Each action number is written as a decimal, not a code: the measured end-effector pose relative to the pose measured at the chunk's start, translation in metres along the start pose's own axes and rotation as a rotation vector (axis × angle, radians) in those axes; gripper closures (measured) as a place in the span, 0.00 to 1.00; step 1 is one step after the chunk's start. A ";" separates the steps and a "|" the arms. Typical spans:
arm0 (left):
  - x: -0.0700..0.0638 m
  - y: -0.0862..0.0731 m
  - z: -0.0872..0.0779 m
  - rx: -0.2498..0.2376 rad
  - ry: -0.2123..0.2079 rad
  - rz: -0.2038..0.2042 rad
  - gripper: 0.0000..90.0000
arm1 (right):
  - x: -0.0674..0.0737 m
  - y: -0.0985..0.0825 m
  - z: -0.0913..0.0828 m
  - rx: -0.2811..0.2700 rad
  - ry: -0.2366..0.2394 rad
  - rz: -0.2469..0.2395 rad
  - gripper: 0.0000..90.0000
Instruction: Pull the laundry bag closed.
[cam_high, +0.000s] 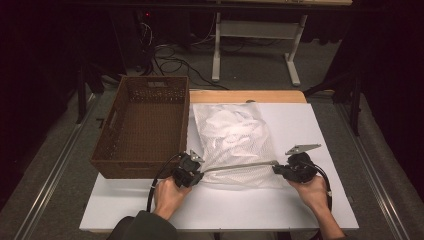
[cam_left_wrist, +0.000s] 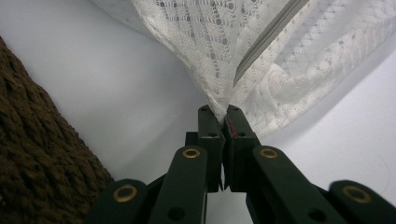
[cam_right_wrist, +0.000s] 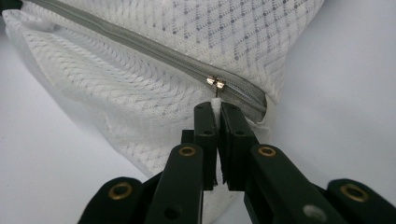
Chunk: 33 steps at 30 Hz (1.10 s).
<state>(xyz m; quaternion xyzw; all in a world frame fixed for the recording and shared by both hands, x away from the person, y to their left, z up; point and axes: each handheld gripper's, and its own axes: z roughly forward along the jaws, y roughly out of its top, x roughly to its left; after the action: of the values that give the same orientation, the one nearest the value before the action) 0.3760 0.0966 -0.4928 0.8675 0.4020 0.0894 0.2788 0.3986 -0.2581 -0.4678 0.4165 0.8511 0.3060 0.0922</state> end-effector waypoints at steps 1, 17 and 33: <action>0.000 0.000 0.000 0.000 0.000 -0.001 0.97 | -0.001 0.000 0.000 0.003 -0.002 0.004 0.97; 0.001 0.000 -0.001 -0.001 0.006 -0.005 0.97 | -0.012 -0.004 0.008 0.010 -0.021 0.040 0.97; 0.000 0.000 0.001 0.004 0.019 -0.002 0.97 | -0.019 -0.006 0.015 0.039 -0.056 0.063 0.97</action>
<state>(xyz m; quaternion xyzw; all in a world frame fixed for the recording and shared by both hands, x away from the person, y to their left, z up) 0.3763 0.0958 -0.4931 0.8667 0.4058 0.0964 0.2735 0.4132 -0.2689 -0.4853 0.4532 0.8404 0.2804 0.0984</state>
